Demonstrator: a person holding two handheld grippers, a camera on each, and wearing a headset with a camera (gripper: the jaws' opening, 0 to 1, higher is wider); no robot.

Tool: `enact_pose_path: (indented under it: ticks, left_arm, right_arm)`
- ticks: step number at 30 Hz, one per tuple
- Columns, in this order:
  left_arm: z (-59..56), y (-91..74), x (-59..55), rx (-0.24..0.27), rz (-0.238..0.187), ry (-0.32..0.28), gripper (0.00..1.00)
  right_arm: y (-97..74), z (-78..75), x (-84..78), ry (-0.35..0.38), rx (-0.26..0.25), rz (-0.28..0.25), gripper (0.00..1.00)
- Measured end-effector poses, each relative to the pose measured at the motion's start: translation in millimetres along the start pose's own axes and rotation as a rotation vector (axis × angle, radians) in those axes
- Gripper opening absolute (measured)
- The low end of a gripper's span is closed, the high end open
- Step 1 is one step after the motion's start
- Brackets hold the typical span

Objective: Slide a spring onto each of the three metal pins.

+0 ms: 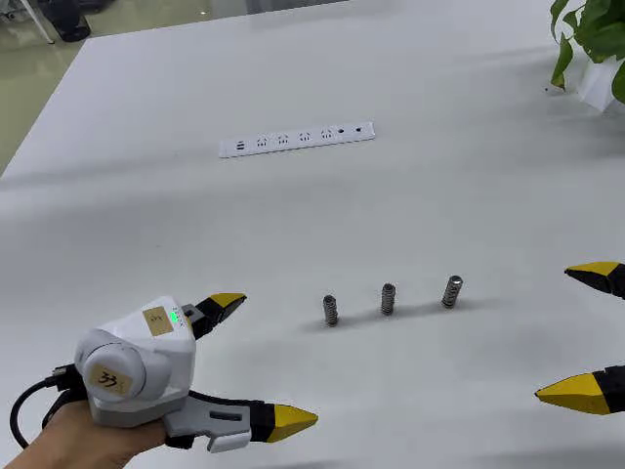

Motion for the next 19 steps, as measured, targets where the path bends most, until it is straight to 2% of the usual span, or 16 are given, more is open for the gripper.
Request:
enact_pose_path:
  ticks: [19]
  left_arm:
    - [-2.4, 2.4, -0.6, -0.003, -0.001, -0.003, 1.00]
  right_arm:
    - [-1.1, -0.1, 0.6, -0.003, 0.002, -0.006, 0.96]
Point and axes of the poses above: the centre of the closed fingertips' face, and the gripper's own axes: y roughly forward along the fingers, z roughly to its left, x roughly out of its top, the point moved 7 cm from there along -y, roughly backward along the fingers, and after that the axes turned 2 degrees about -z, right-handed, at the moved point
